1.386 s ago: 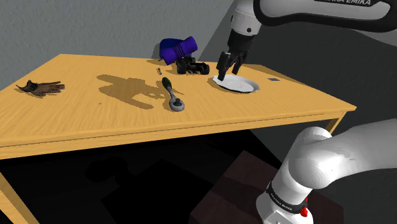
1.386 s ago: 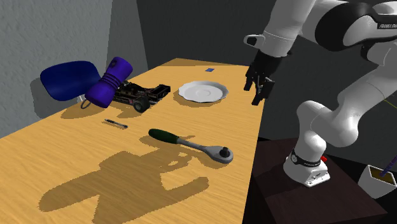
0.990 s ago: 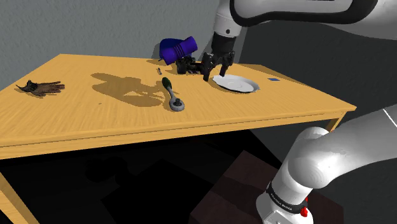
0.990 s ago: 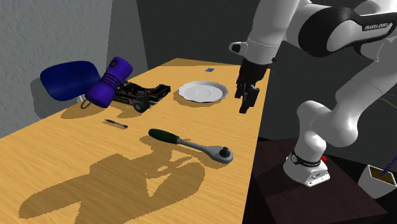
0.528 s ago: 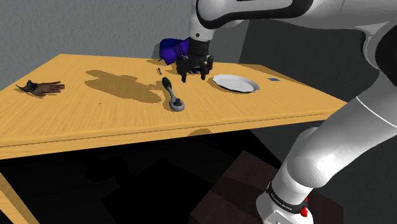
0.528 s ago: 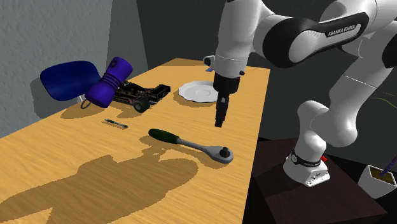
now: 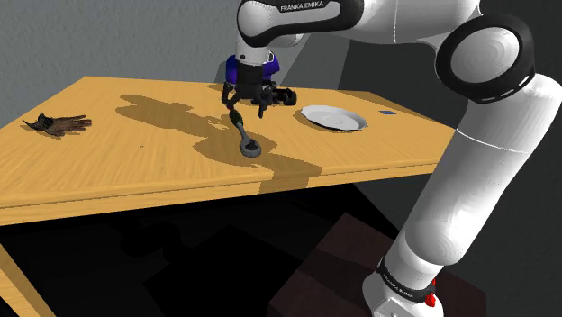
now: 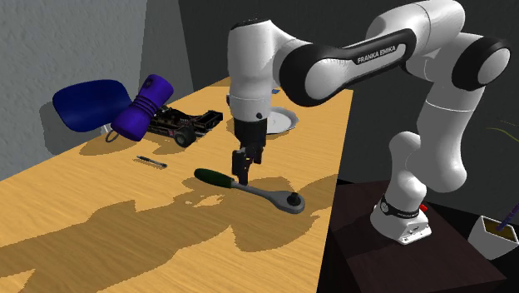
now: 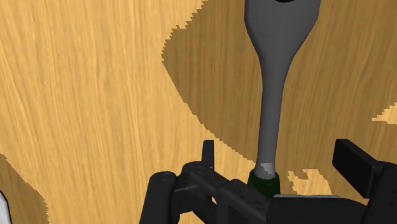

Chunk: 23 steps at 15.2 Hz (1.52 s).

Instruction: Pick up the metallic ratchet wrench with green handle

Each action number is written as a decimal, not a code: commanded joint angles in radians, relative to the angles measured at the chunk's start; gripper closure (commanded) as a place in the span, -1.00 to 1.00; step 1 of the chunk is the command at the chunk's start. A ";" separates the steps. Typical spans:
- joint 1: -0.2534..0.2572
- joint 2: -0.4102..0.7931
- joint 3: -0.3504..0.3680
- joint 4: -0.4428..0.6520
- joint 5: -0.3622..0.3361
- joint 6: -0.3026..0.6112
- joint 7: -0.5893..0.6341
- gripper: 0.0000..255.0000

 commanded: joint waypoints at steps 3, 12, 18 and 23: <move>0.001 0.060 0.000 0.031 0.003 0.021 0.031 -1.00; 0.002 0.068 0.000 -0.033 0.002 0.094 0.031 1.00; 0.002 0.068 0.000 -0.034 0.002 0.095 0.031 1.00; 0.001 0.061 0.000 -0.001 0.003 0.056 0.031 1.00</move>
